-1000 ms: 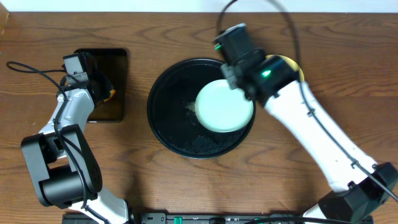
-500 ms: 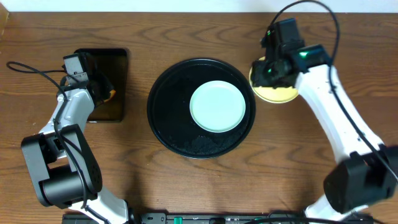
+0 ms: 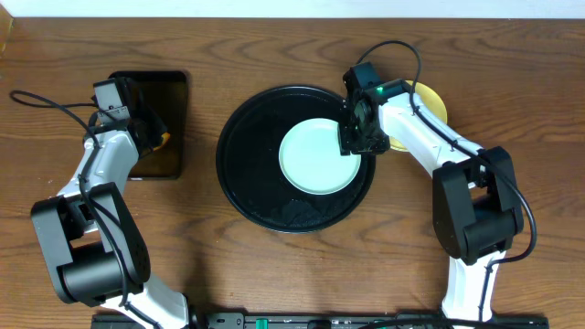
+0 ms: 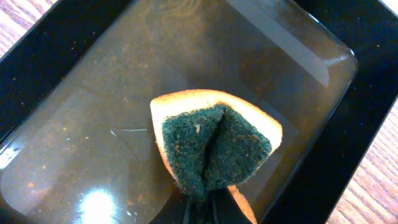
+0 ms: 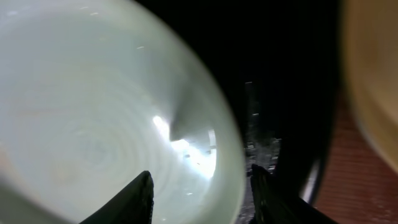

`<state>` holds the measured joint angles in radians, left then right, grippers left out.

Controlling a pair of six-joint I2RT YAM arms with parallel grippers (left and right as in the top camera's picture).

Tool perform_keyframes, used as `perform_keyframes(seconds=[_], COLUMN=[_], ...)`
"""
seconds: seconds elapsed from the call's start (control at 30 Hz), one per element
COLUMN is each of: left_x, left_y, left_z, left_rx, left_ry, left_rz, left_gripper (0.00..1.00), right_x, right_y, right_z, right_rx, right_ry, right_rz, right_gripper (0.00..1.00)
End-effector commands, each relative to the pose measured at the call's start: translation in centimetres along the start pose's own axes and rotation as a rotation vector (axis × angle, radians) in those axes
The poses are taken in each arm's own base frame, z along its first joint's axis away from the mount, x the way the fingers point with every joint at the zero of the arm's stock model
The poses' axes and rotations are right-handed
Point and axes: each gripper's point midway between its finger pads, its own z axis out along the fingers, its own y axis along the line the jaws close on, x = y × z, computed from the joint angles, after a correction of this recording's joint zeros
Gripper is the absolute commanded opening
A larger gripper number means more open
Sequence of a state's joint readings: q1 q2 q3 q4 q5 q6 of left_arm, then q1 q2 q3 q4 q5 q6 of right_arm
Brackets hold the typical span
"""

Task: Clean dirty plates on tray and stack at the side
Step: 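Regrip the green plate rim and carry it onto the right-side stack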

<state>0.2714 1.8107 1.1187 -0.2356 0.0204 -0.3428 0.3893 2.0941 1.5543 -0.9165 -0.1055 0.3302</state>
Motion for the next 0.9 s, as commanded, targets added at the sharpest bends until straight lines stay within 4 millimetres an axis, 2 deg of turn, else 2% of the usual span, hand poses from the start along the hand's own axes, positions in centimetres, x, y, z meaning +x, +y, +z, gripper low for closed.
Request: perform_keyframes(seconds=[0.0, 0.1, 0.2, 0.27, 0.3, 0.4, 0.53, 0.6, 0.67, 0.77, 0.87], left_x=[0.3, 0.3, 0.3, 0.3, 0.3, 0.3, 0.3, 0.3, 0.4, 0.4, 0.4], left_y=[0.4, 0.4, 0.4, 0.4, 0.4, 0.4, 0.4, 0.4, 0.4, 0.4, 0.4], left_z=[0.1, 0.1, 0.1, 0.1, 0.1, 0.0, 0.0, 0.0, 0.0, 0.0, 0.0], left_rx=[-0.007, -0.007, -0.007, -0.007, -0.007, -0.008, -0.009, -0.009, -0.009, -0.01, -0.01], left_ry=[0.007, 0.007, 0.007, 0.007, 0.007, 0.007, 0.01, 0.01, 0.01, 0.013, 0.013], left_rz=[-0.005, -0.005, -0.005, -0.005, -0.005, -0.005, -0.005, -0.005, -0.005, -0.005, -0.005], left_gripper=[0.07, 0.08, 0.08, 0.08, 0.07, 0.08, 0.08, 0.08, 0.08, 0.08, 0.08], right_x=[0.0, 0.1, 0.5, 0.7, 0.8, 1.0, 0.5, -0.3, -1.7, -4.1, -5.9], right_y=[-1.2, -1.3, -1.1, -0.7, -0.5, 0.1, 0.3, 0.8, 0.8, -0.1, -2.1], right_z=[1.3, 2.1, 3.1, 3.7, 4.0, 4.6, 4.1, 2.9, 1.0, -3.4, -8.7], right_rx=[0.066, 0.07, 0.063, 0.061, 0.061, 0.067, 0.092, 0.08, 0.081, 0.119, 0.189], right_ry=[0.008, 0.021, 0.044, 0.056, 0.059, 0.059, 0.025, -0.008, -0.07, -0.2, -0.344], right_rz=[0.01, -0.012, -0.015, -0.023, -0.029, -0.045, -0.015, -0.013, 0.0, 0.017, 0.054], right_gripper=[0.54, 0.55, 0.46, 0.45, 0.41, 0.01, 0.01, 0.01, 0.01, 0.01, 0.01])
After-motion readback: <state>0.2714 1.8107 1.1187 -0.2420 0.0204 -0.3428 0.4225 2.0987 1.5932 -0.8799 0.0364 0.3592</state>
